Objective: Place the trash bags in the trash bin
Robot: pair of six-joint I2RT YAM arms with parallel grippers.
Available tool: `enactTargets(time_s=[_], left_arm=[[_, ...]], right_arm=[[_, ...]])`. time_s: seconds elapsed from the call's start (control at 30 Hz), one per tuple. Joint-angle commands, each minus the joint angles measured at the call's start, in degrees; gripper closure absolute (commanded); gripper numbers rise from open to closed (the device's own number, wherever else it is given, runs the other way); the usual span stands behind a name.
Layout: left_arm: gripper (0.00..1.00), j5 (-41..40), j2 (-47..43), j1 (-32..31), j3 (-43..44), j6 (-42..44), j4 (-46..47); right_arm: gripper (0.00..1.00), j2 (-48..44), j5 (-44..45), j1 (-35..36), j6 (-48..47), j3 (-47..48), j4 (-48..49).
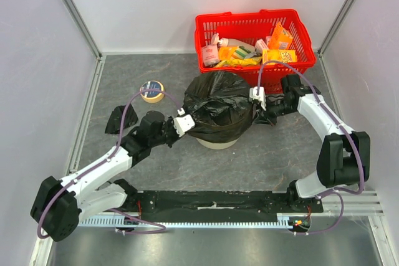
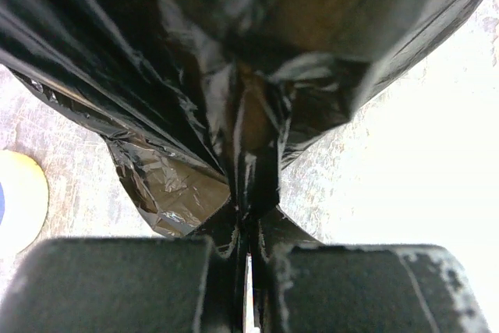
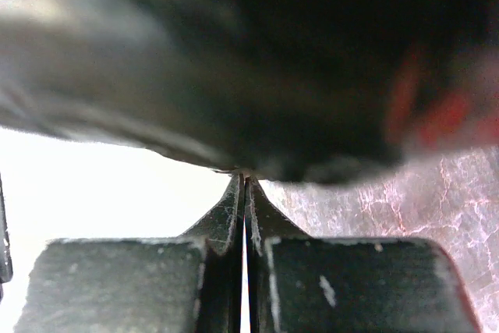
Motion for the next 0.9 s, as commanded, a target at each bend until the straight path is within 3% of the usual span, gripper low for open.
enactTargets(time_s=[0.0, 0.2, 0.3, 0.37, 0.43, 0.6, 0.87], left_arm=[[0.98, -0.14, 0.03, 0.79, -2.49, 3.53, 7.67], [0.98, -0.23, 0.74, 1.67, -3.29, 2.92, 11.73], [0.98, 0.47, 0.82, 1.67, -2.59, 2.39, 12.17], [0.98, 1.34, 1.00, 1.75, -1.62, 2.13, 11.21], [0.98, 2.14, 1.18, 1.75, -0.57, 1.87, 9.89], [0.98, 3.37, 1.09, 1.76, 1.89, 1.69, 7.61], [0.98, 4.42, 1.44, 1.67, 3.92, 1.51, 6.28]], right_arm=[[1.00, -1.77, -0.72, -1.52, 0.76, -1.58, 3.12], [0.99, -3.35, 0.68, -1.52, 1.90, -2.46, 3.30], [0.70, -4.76, 2.01, -1.61, 2.00, -1.41, 1.72], [0.58, -5.37, 2.10, -1.52, 0.68, 0.43, -0.64], [0.32, -5.90, 1.48, -1.52, -0.38, 2.71, -3.72], [0.02, -5.64, -1.76, -1.52, -1.08, 6.49, -4.00], [0.02, 1.21, -9.32, -1.43, -1.95, 12.39, -5.57]])
